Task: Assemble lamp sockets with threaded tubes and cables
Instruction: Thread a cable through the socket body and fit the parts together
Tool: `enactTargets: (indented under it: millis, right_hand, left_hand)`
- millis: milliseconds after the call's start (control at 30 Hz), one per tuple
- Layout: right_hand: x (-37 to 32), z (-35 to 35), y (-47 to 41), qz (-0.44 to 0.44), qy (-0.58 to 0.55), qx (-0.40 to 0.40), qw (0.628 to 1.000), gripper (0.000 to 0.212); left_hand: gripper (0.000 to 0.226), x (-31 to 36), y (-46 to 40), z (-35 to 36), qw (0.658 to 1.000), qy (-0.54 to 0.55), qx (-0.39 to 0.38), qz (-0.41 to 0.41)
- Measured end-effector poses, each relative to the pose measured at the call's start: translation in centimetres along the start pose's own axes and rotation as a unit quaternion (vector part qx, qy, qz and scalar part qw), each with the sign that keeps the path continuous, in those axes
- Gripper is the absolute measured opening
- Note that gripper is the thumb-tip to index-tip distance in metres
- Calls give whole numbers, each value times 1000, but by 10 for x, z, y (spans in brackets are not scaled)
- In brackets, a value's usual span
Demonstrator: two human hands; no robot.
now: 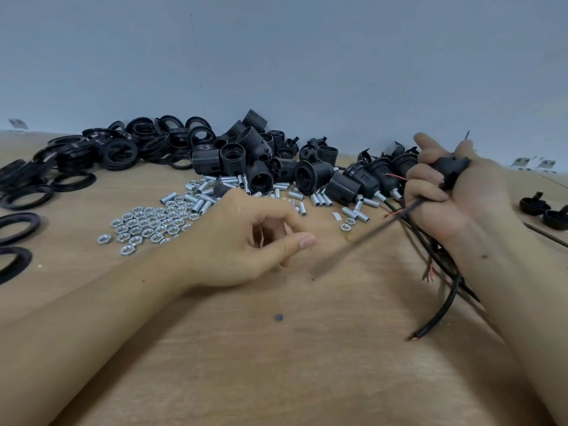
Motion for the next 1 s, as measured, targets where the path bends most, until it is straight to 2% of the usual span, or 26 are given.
enactTargets:
  millis: [67, 133, 200, 300, 400, 500, 533, 600, 733, 800, 900, 1000]
  right_hand:
    - [-8, 1, 2, 0, 65, -11, 998, 28]
    - [-7, 3, 3, 25, 157, -24, 987, 15]
    - [1, 5, 5, 50, 243, -39, 968, 12]
    - [9, 9, 8, 1, 418, -62, 907, 12]
    - [22, 13, 14, -31, 520, -102, 847, 14]
    - [33, 12, 18, -54, 611, -143, 776, 17]
    - [38, 13, 19, -55, 622, -152, 766, 21]
    - [46, 16, 21, -53, 608, -169, 774, 26]
    - [52, 21, 23, -59, 573, -185, 796, 29]
    - [55, 21, 23, -61, 579, -186, 792, 27]
    - [55, 22, 25, -100, 602, -196, 768, 10]
    - [55, 23, 26, -128, 595, -207, 766, 8]
  left_hand:
    - [26, -3, -1, -4, 999, -34, 22, -7]
    - [23, -11, -1, -10, 994, -86, 62, -30]
    - [18, -21, -2, -17, 983, -152, 88, -58]
    - [23, -36, -3, -26, 959, -244, 92, -109]
    - [35, -51, -1, -35, 926, -317, 90, -183]
    - [45, -58, 1, -41, 913, -319, 100, -233]
    - [45, -61, 1, -43, 910, -317, 100, -247]
    - [42, -66, 2, -45, 907, -312, 94, -266]
    - [43, -68, 3, -49, 912, -277, 128, -273]
    - [46, -68, 4, -50, 916, -252, 148, -274]
    - [41, -67, 3, -50, 922, -234, 165, -261]
    - [38, -65, 3, -48, 917, -264, 151, -258]
Point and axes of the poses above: each hand's wrist, its own y-axis away from the middle knuckle, its own z-axis out of the palm, x = y × z, the point moved 5 cm from there along -y, towards the middle knuckle, and after that the axes turned 1 degree about -y, right-handed, at the moved point
